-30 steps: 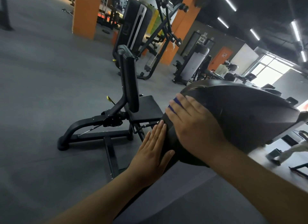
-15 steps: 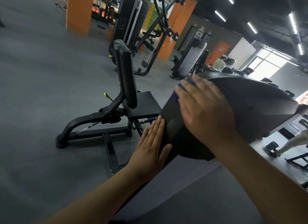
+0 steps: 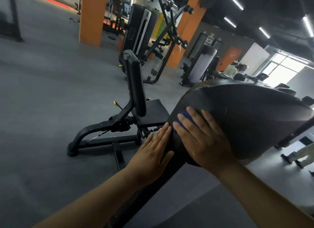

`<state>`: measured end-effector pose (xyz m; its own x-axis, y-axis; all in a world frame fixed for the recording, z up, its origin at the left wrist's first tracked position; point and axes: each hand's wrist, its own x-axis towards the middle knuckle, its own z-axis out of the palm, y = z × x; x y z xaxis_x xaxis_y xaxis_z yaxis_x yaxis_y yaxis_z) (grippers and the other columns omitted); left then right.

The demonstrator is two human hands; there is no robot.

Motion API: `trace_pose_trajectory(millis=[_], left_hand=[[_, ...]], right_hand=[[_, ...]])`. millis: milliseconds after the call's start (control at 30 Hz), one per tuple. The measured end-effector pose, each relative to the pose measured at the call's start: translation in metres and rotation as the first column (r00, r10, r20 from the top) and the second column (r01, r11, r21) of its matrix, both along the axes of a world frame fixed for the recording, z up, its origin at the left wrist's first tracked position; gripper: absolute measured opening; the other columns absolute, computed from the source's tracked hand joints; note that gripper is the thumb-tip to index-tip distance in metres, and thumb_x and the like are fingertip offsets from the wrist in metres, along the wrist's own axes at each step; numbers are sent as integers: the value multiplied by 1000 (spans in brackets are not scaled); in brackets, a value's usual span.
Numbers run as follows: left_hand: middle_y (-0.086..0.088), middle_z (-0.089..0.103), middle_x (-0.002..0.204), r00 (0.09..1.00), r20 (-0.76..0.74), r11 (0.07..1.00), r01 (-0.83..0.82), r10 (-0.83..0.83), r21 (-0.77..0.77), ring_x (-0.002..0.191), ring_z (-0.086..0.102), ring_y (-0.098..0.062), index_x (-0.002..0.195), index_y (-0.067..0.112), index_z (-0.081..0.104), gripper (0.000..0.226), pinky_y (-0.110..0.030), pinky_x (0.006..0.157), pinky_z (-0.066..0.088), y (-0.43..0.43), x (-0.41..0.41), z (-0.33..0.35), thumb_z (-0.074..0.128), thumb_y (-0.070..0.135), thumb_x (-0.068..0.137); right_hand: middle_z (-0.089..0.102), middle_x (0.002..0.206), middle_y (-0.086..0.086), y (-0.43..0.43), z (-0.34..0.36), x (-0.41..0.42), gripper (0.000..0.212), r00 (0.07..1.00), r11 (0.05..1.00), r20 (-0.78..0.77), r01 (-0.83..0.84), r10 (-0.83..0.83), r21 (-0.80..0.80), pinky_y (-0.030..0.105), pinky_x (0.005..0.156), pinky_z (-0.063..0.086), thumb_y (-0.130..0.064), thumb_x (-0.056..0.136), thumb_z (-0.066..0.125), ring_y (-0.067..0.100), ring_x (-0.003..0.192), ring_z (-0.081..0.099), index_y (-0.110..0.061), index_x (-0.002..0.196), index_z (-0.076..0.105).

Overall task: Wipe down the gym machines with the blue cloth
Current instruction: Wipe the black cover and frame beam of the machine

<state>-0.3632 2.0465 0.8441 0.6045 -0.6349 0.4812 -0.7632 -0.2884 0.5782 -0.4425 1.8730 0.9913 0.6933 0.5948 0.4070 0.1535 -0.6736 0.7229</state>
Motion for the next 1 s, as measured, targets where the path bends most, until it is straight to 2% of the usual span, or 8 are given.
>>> trace_pose_trajectory(millis=[67, 200, 267, 367, 533, 700, 867, 1000], left_hand=[[20, -28, 177, 1000, 10, 1000, -6, 5, 20, 164, -19, 1, 171, 35, -20, 77, -40, 138, 1, 0, -1, 1, 31, 54, 116], [22, -30, 176, 998, -52, 1000, -23, 23, 5, 162, -23, 3, 171, 34, -20, 79, -33, 137, -3, -6, -10, 2, 35, 52, 117], [19, -26, 178, 997, -73, 998, -36, 32, -56, 164, -20, 1, 172, 30, -15, 79, -33, 138, 0, -12, -14, 2, 39, 46, 118], [14, -20, 181, 995, -89, 994, -49, 40, -98, 167, -13, -6, 174, 28, -13, 79, -41, 139, 9, -17, -16, -1, 42, 41, 118], [22, -23, 178, 990, -120, 994, -81, 73, -68, 165, -15, 0, 172, 33, -16, 79, -40, 139, 9, -18, -22, -2, 40, 44, 117], [13, -17, 182, 993, -36, 990, -111, 108, -83, 169, -8, -9, 173, 29, -15, 81, -47, 137, 16, -18, -22, 2, 42, 39, 117], [23, -23, 178, 987, -61, 988, -151, 149, -25, 165, -13, 2, 172, 36, -19, 78, -38, 138, 11, -18, -27, 2, 35, 48, 117], [15, -16, 182, 991, -30, 990, -128, 127, -59, 167, -8, -4, 174, 30, -12, 77, -43, 138, 14, -17, -24, 1, 37, 41, 117]], right_hand=[[54, 161, 17, -3, 16, 2, 40, 999, 999, 31, -31, 31, 19, 58, 131, 26, -21, 113, 57, 39, 159, 37, -10, 152, 62], [49, 165, 13, -11, 19, 3, 44, 978, 972, 209, -40, -9, 230, 67, 129, 23, -22, 112, 61, 42, 158, 37, -13, 155, 58], [42, 170, 12, -12, -2, -1, 49, 989, 986, 146, -37, 14, 161, 65, 131, 19, -20, 110, 60, 40, 162, 30, -15, 158, 54], [47, 167, 13, -12, -1, -4, 46, 998, 998, 21, -62, 61, 21, 60, 132, 20, -21, 112, 55, 35, 163, 30, -13, 157, 57], [55, 160, 15, -9, 33, 6, 41, 984, 973, 179, -20, -22, 229, 69, 129, 19, -24, 114, 55, 41, 158, 38, -11, 152, 61], [56, 159, 14, -3, 9, -6, 40, 1000, 1000, -19, -23, 23, 4, 65, 132, 14, -22, 114, 46, 35, 161, 35, -11, 150, 60], [50, 164, 14, 23, 63, 8, 45, 985, 978, 26, 169, -173, 119, 63, 133, 8, -28, 115, 39, 39, 161, 31, -13, 155, 54], [32, 173, 21, 46, 32, 11, 63, 952, 956, -130, 260, -278, -136, 57, 135, 0, -32, 111, 20, 43, 165, 15, -5, 165, 36]])
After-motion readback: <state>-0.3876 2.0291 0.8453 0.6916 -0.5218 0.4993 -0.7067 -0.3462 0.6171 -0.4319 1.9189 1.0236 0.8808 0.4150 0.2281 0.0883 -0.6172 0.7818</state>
